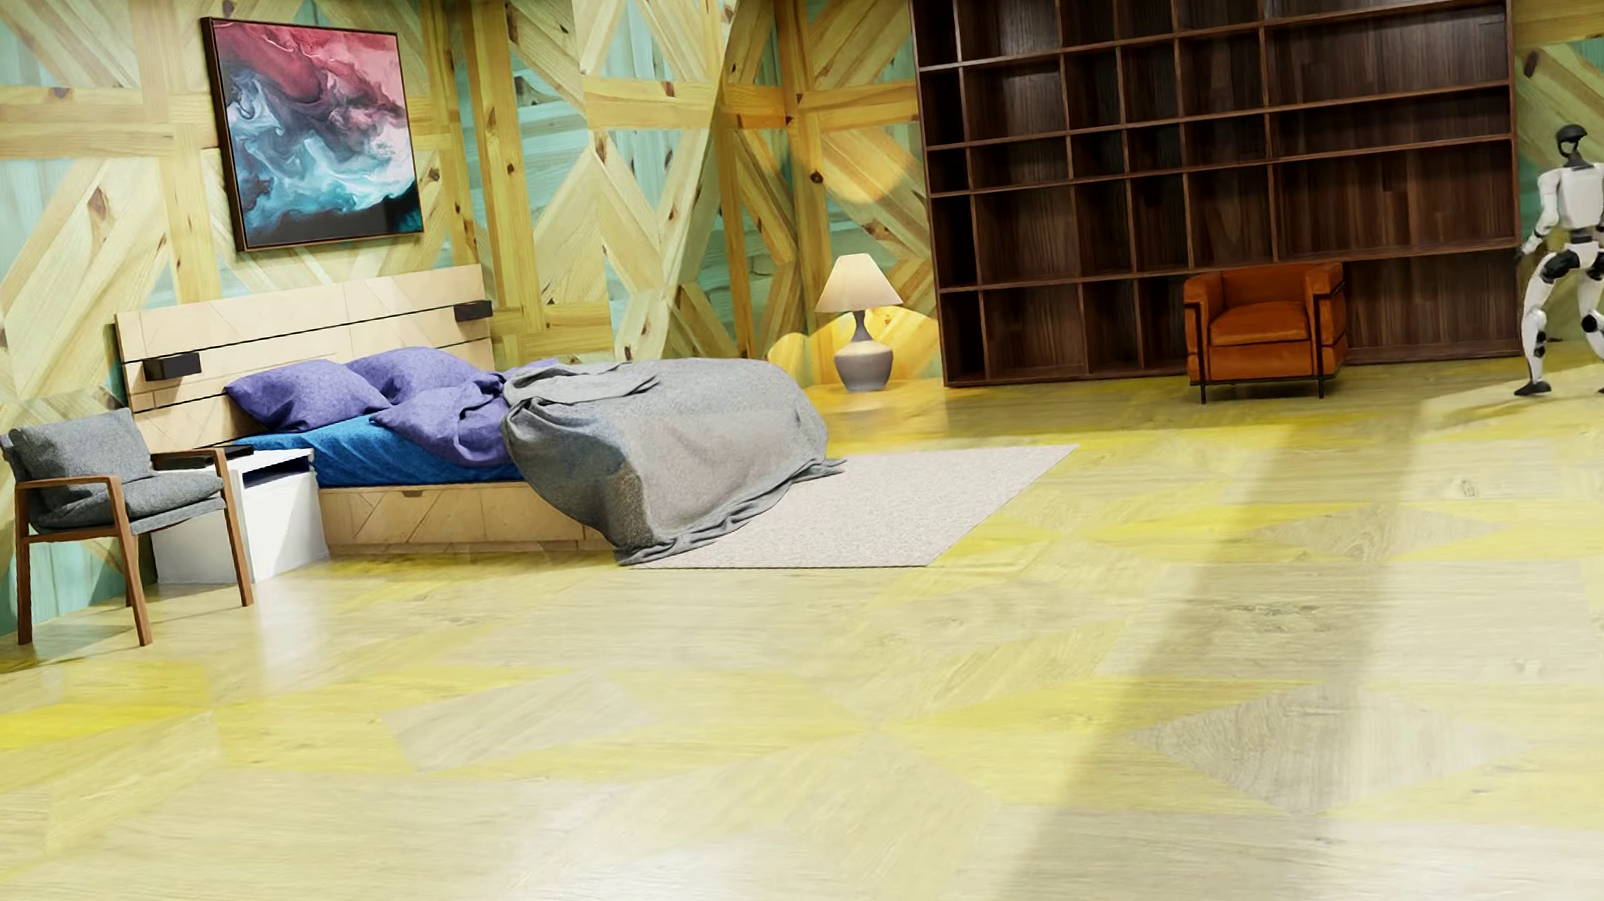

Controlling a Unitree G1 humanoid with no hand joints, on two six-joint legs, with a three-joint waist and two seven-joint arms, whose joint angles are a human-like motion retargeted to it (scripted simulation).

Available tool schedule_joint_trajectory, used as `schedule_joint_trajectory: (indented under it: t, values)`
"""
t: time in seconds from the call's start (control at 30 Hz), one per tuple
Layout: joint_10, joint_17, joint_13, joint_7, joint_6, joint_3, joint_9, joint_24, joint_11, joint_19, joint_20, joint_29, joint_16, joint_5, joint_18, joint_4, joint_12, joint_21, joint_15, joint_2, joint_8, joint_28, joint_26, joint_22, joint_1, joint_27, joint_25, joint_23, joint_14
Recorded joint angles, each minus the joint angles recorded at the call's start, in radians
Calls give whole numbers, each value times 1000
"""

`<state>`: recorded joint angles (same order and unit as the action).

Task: Go to the bed

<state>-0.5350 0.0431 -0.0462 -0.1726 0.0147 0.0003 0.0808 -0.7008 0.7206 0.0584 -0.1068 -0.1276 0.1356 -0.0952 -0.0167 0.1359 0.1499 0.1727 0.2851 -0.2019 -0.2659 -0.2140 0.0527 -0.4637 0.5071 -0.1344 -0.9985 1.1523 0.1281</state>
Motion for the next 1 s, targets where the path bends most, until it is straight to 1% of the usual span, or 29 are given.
schedule_joint_trajectory:
  t: [0.03,0.07,0.1,0.13,0.17,0.2,0.23,0.27,0.33,0.37,0.4,0.43,0.47,0.5,0.53,0.57,0.6,0.63,0.67,0.7,0.73,0.77,0.8,0.83,0.87,0.9,0.93,0.97,1.0]
  values:
    - [94,10,-15,35,-12,10,5,-26,-43,-9,-17,-86,-4,28,-38,-33,-6,48,8,-29,71,5,-27,49,19,32,-50,67,82]
    - [191,14,-32,69,-24,16,8,-66,-82,-6,-36,-146,-6,54,-141,-71,-10,82,-4,-63,134,20,-44,88,39,50,-89,110,155]
    - [224,17,-48,80,-35,19,10,-112,-110,1,-56,-170,-9,82,-227,-107,-8,108,-26,-96,200,46,-51,120,60,54,-123,129,143]
    - [149,24,-63,50,-44,21,10,-147,-134,8,-75,-155,-12,117,-224,-106,0,135,-52,-122,263,79,-58,141,77,50,-161,128,52]
    - [14,34,-80,-20,-51,27,9,-162,-161,18,-85,-108,-14,150,-191,-54,15,169,-82,-137,319,110,-65,151,77,45,-208,110,-66]
    - [-123,43,-99,-129,-57,34,4,-156,-196,29,-80,-46,-12,177,-120,21,38,212,-117,-140,371,129,-66,148,49,39,-265,81,-167]
    - [-230,51,-119,-203,-60,44,-4,-139,-238,43,-60,20,-8,198,-51,96,65,249,-153,-136,416,129,-55,133,0,35,-318,36,-247]
    - [-306,58,-137,-231,-62,54,-13,-122,-280,58,-28,84,-3,218,-3,158,92,259,-188,-128,459,108,-30,109,-54,34,-347,-25,-302]
    - [-378,67,-152,-233,-64,63,-36,-78,-350,96,57,216,-2,264,28,275,115,199,-249,-106,564,36,56,29,-150,60,-335,-205,-381]
    - [-381,74,-148,-269,-65,60,-48,-55,-372,119,104,286,1,295,35,356,115,155,-274,-96,630,3,105,-24,-192,78,-318,-315,-423]
    - [-368,84,-136,-359,-68,52,-60,-47,-383,142,136,355,13,334,48,453,101,99,-296,-90,701,-11,157,-77,-234,92,-284,-427,-465]
    - [-342,91,-121,-503,-71,40,-71,-72,-389,164,140,414,29,385,70,543,87,28,-317,-81,778,1,202,-108,-281,97,-215,-524,-501]
    - [-309,100,-98,-645,-71,30,-80,-116,-390,181,115,459,44,451,66,586,72,-51,-324,-63,860,34,221,-114,-318,98,-105,-601,-517]
    - [-286,121,-63,-684,-65,29,-83,-154,-373,183,71,485,52,536,-38,557,54,-127,-302,-36,932,77,199,-102,-314,96,28,-658,-530]
    - [-286,156,-11,-612,-51,34,-81,-169,-338,150,20,492,54,631,-114,468,30,-190,-231,-8,972,126,145,-87,-259,91,161,-700,-568]
    - [-296,191,52,-517,-34,30,-75,-167,-275,42,-30,489,58,693,-102,358,4,-230,-120,-6,919,181,80,-77,-199,81,272,-722,-604]
    - [-297,212,114,-423,-21,14,-65,-170,-173,-59,-71,484,67,669,-63,246,-20,-239,-35,-59,720,227,27,-71,-160,64,338,-709,-632]
    - [-275,233,163,-344,-11,1,-53,-186,-47,-20,-96,458,62,573,-20,143,-51,-215,6,-134,498,244,7,-69,-153,37,362,-660,-648]
    - [-232,251,200,-288,0,-3,-41,-191,68,9,-96,390,44,483,14,56,-72,-167,31,-197,402,222,3,-63,-175,6,338,-589,-651]
    - [-173,252,221,-243,14,-6,-31,-169,159,-18,-82,279,17,429,38,-17,-81,-95,43,-251,423,182,-3,-43,-215,-11,278,-501,-640]
    - [-107,241,235,-195,28,-15,-24,-125,216,-59,-74,139,-5,378,55,-82,-90,-22,46,-308,467,153,-30,-15,-260,3,202,-420,-620]
    - [-40,220,252,-138,39,-29,-18,-86,239,-64,-83,0,-12,307,72,-146,-111,23,33,-382,480,146,-79,16,-309,46,138,-367,-592]
    - [26,186,279,-75,49,-44,-14,-73,224,-41,-101,-107,-8,230,92,-207,-144,25,11,-466,465,150,-140,49,-362,93,108,-347,-565]
    - [93,142,311,-10,56,-58,-9,-78,175,-28,-119,-162,-1,166,109,-258,-185,-2,-11,-550,440,145,-192,87,-423,123,107,-355,-542]
    - [154,103,340,56,61,-71,-5,-85,95,-30,-129,-154,-3,127,123,-297,-227,-25,-49,-622,419,125,-221,125,-489,139,111,-380,-524]
    - [203,78,360,125,62,-83,1,-82,-7,-35,-133,-95,-13,98,138,-321,-264,-20,-99,-678,394,95,-225,159,-556,150,96,-409,-506]
    - [231,69,370,189,57,-97,7,-68,-112,-26,-130,-15,-28,69,156,-328,-289,10,-128,-712,356,63,-216,182,-621,153,58,-429,-478]
    - [230,70,368,234,46,-109,13,-43,-182,-23,-122,45,-44,52,163,-323,-298,47,-150,-720,334,30,-196,191,-680,143,13,-428,-429]
    - [192,70,353,269,29,-121,19,-14,-177,-76,-113,67,-55,43,141,-309,-289,73,-194,-714,331,-2,-167,183,-723,124,-22,-402,-355]
